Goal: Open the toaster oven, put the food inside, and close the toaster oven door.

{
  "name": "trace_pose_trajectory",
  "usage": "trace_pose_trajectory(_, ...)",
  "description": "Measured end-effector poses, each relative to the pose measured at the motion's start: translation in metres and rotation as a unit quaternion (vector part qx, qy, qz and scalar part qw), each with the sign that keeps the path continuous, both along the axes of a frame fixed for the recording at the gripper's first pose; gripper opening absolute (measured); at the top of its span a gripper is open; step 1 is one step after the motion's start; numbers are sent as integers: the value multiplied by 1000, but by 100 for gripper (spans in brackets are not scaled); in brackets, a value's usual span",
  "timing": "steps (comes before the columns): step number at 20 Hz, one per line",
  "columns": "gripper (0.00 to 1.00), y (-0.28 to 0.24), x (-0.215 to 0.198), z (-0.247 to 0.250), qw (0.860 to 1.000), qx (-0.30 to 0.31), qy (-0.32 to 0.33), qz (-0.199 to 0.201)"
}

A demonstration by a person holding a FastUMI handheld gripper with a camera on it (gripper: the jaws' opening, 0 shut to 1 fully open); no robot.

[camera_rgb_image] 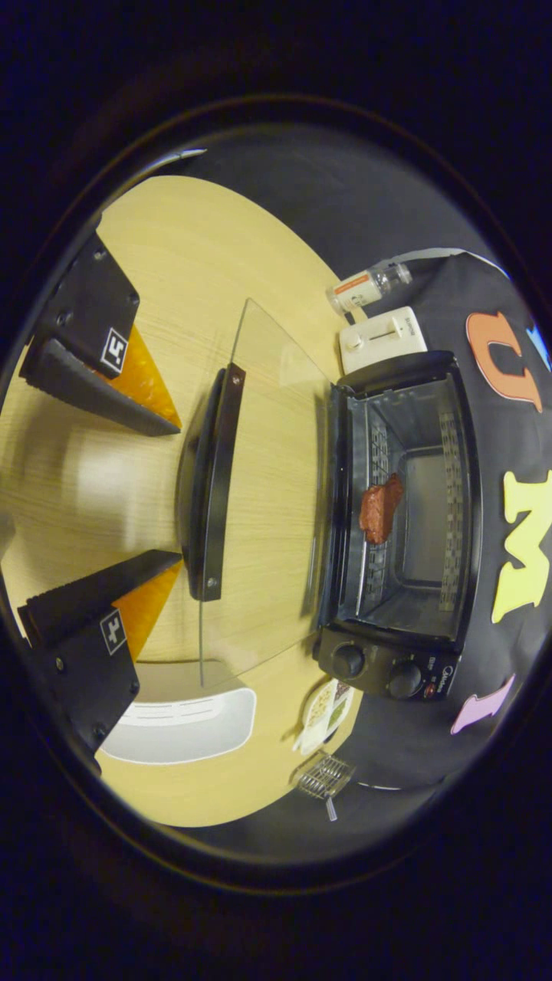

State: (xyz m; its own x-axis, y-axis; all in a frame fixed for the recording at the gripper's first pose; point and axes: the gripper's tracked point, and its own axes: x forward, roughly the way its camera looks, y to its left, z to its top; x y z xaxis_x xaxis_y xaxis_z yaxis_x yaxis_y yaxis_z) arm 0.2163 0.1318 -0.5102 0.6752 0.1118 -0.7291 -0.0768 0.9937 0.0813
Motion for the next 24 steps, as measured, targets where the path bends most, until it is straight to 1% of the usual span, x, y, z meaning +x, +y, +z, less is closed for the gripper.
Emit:
trace_pose_trajectory(5,96,0,3,10,1000,7,4,-1)
trace_pose_trajectory(10,96,-1,10,39,1000,13,-10,-1)
trace_pose_trajectory(17,96,-8,47,94,999,18,-49,-12)
trace_pose_trajectory(24,96,-8,82,125,997,20,-66,-15)
